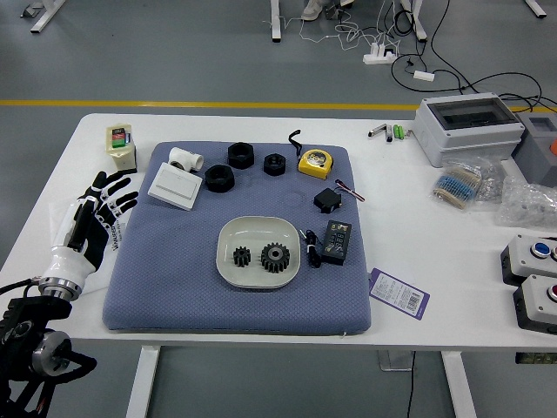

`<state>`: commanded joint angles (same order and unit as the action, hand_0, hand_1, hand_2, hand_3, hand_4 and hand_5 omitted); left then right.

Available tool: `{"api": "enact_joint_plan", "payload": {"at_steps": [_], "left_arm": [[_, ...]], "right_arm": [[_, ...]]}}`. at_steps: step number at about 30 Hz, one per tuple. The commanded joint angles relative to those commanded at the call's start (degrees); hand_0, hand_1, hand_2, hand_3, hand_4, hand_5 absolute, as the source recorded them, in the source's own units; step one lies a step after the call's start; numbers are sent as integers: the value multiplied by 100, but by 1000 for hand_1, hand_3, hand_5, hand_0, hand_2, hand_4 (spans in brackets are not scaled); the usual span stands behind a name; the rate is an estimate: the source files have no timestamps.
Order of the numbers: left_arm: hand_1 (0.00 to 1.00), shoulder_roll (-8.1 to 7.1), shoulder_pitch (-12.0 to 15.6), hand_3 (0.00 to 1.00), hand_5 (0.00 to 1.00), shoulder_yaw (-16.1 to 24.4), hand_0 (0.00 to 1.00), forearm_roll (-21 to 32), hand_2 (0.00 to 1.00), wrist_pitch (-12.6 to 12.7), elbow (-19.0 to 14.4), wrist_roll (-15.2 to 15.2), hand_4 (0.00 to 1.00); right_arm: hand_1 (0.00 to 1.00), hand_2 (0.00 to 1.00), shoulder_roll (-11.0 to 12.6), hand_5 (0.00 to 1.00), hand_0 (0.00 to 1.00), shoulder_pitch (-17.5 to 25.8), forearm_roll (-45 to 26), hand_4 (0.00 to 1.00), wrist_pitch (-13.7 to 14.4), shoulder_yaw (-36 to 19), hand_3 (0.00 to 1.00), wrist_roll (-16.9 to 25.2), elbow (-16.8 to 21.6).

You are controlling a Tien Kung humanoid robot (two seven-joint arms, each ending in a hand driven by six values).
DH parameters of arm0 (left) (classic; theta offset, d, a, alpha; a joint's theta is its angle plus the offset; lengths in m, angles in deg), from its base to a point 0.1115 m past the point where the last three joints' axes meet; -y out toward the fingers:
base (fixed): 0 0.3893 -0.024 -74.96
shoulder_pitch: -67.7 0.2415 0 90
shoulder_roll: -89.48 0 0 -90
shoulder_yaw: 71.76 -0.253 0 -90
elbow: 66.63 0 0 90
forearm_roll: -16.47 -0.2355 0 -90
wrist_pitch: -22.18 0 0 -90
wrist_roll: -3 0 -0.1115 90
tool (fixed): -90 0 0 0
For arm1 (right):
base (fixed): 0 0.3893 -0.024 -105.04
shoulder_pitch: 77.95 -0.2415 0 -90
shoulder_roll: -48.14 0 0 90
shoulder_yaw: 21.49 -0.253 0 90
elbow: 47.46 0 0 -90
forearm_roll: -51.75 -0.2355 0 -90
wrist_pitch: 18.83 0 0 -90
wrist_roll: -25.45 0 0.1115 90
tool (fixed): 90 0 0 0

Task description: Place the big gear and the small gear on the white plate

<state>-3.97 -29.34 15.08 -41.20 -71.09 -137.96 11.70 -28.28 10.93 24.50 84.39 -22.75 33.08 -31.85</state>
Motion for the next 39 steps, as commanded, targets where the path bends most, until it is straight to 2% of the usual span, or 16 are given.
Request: {"api": "enact_joint_plan", "payload": {"at_steps": [2, 3, 7, 39], "left_arm": [[703, -2, -3, 769, 815, 8, 763, -44, 808, -23, -12, -40, 865], [704, -2, -4, 772, 857, 12, 765, -63, 810, -30, -16, -55, 871], [704, -16, -15, 772, 857, 18, 765, -165, 810, -106, -38, -185, 871], [725, 7, -79, 782, 909, -14, 777, -545, 830, -181, 106, -380, 884]], "right_arm": [[625, 724, -1, 701, 605, -4, -2, 728, 0, -2, 539, 0, 0], [625, 725, -1, 700, 606, -5, -1, 728, 0, -4, 539, 1, 0], [625, 725, -1, 700, 606, -15, 2, 728, 0, -8, 539, -1, 0], [625, 725, -1, 701, 606, -41, -13, 729, 7, 2, 538, -1, 0]]}}
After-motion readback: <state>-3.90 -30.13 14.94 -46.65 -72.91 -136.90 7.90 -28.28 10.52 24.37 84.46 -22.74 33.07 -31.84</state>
